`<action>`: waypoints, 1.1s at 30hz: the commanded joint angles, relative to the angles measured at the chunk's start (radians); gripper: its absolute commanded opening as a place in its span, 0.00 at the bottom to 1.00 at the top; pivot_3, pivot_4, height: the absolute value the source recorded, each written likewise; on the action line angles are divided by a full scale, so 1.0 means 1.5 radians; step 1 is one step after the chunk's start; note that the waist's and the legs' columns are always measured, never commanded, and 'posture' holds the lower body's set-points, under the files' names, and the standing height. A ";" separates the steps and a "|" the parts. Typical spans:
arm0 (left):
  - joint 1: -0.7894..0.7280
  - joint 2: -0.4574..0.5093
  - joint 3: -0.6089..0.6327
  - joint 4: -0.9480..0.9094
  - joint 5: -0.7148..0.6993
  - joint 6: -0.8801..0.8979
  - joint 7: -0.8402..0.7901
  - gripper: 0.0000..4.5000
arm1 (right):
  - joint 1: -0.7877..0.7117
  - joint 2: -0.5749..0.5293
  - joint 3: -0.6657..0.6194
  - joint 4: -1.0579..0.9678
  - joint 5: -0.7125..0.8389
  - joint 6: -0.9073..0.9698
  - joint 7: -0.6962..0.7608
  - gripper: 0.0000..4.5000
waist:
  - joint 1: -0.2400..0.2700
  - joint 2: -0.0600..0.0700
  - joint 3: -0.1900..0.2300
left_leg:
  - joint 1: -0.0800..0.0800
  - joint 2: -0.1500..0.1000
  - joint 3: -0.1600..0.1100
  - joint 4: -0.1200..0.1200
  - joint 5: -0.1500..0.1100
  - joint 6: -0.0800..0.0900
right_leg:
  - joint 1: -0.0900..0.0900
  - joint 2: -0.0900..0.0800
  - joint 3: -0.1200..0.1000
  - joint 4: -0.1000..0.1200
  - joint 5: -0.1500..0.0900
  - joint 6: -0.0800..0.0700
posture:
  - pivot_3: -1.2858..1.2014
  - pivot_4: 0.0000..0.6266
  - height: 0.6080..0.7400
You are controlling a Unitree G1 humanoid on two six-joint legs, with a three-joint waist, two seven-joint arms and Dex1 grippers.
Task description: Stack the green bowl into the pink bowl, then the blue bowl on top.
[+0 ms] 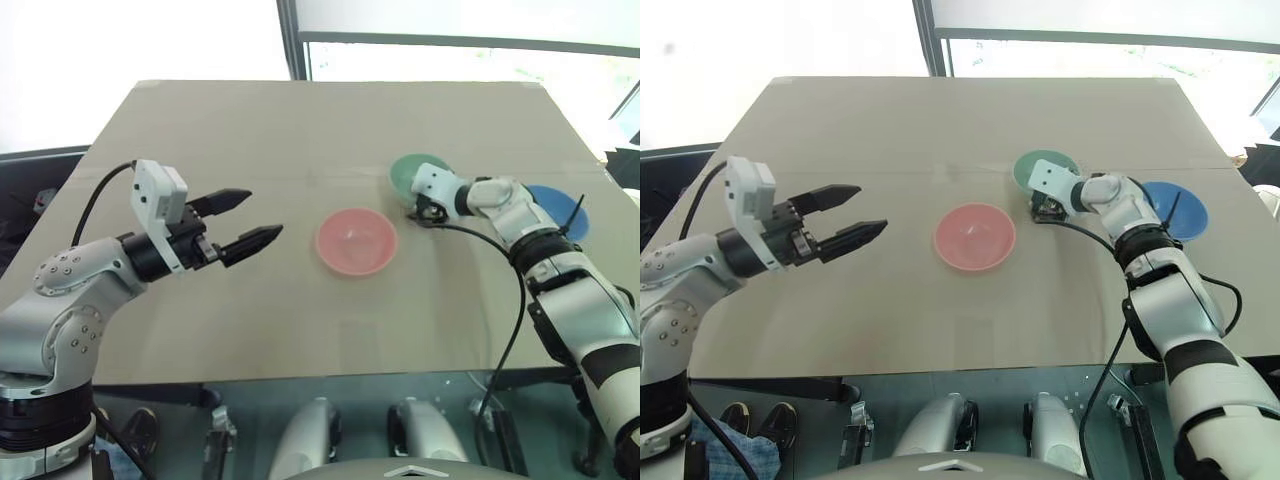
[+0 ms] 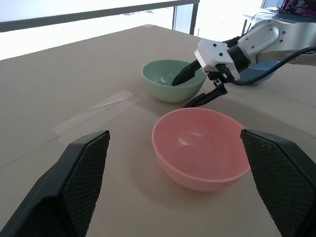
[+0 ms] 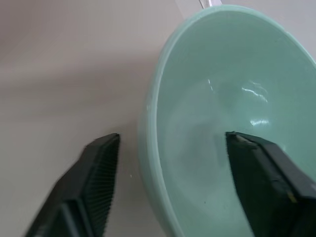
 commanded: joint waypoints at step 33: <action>-0.134 -0.015 -0.141 0.135 0.094 -0.126 -0.077 1.00 | 0.225 -0.107 0.003 -1.026 0.199 0.484 0.255 0.02 | 0.005 0.002 0.001 | -0.001 0.000 -0.002 -0.001 -0.001 0.001 | 0.000 -0.002 -0.001 0.000 0.000 0.000 | 0.52 0.24 1.00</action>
